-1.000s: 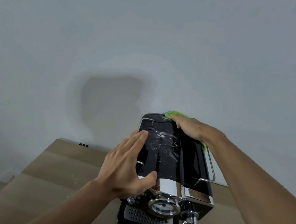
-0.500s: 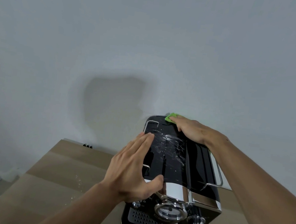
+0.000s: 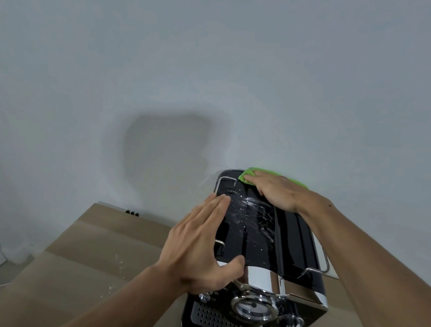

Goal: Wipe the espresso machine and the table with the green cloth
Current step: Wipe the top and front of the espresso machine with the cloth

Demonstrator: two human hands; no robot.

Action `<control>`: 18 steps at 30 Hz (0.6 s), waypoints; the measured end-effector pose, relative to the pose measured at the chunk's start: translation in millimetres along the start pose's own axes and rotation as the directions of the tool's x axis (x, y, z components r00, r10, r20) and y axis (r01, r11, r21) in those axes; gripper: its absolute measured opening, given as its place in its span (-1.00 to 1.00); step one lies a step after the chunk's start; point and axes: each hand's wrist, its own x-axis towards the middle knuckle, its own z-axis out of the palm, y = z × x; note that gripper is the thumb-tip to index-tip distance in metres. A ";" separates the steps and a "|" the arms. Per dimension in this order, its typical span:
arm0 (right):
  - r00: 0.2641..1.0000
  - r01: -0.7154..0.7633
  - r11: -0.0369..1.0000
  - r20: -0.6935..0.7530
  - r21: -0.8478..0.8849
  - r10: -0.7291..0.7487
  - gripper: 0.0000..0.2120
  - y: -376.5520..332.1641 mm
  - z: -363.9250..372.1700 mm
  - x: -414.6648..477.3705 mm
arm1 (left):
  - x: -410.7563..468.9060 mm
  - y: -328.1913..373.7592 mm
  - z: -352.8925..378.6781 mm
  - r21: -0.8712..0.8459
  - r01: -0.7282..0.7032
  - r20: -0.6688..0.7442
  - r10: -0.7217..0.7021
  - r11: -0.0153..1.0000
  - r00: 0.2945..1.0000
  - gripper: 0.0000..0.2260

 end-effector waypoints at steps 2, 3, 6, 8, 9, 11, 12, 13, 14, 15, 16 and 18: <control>1.000 -0.010 0.999 0.001 0.047 0.010 -0.50 -0.4 -3.2 8.1 | 0.5 -0.3 0.1 -0.003 -0.005 -0.003 0.005 1.000 1.000 -0.12; 1.000 -0.016 0.998 0.005 0.058 0.016 -0.51 -1.1 -3.9 12.3 | 0.7 -1.0 0.3 -0.003 -0.005 -0.003 0.005 1.000 1.000 -0.12; 1.000 -0.013 0.999 -0.019 0.048 0.014 -0.50 -3.5 -1.6 19.1 | 1.1 -2.4 0.9 -0.005 -0.008 -0.003 0.008 1.000 1.000 -0.13; 1.000 0.009 0.999 -0.019 0.033 -0.009 -0.50 -4.0 1.8 17.0 | 0.4 -3.0 0.8 -0.004 -0.010 -0.006 0.010 1.000 1.000 -0.13; 1.000 0.028 1.000 -0.008 0.009 -0.028 -0.52 -3.1 3.7 14.9 | -0.4 -2.7 1.0 -0.004 -0.011 -0.006 0.011 1.000 1.000 -0.14; 0.997 0.071 0.996 0.029 -0.057 -0.069 -0.55 2.1 5.8 11.4 | -0.7 -1.9 1.6 -0.008 -0.012 -0.007 0.012 1.000 1.000 -0.14; 0.996 0.080 0.994 0.044 -0.075 -0.077 -0.55 3.1 7.0 9.9 | -0.6 -1.5 1.6 -0.010 -0.013 -0.007 0.012 1.000 1.000 -0.14; 0.996 0.082 0.993 0.049 -0.082 -0.078 -0.55 4.1 7.9 10.2 | -0.4 -1.2 1.6 -0.012 -0.012 -0.008 0.012 1.000 1.000 -0.14; 0.996 0.080 0.994 0.043 -0.080 -0.077 -0.55 3.3 8.0 10.8 | 0.0 -1.2 1.9 -0.014 -0.011 -0.012 0.010 1.000 1.000 -0.14; 0.997 0.073 0.995 0.038 -0.067 -0.071 -0.54 1.6 7.2 13.3 | 0.5 -1.4 2.2 -0.016 -0.010 -0.018 0.009 1.000 1.000 -0.14; 0.997 0.068 0.996 0.033 -0.052 -0.066 -0.53 -1.6 5.9 17.0 | 0.6 -1.6 2.8 -0.020 -0.010 -0.021 0.009 1.000 1.000 -0.14; 0.999 0.047 0.999 0.029 -0.024 -0.046 -0.52 -11.0 2.9 25.8 | 0.8 -1.7 3.2 -0.024 -0.010 -0.022 0.010 1.000 1.000 -0.14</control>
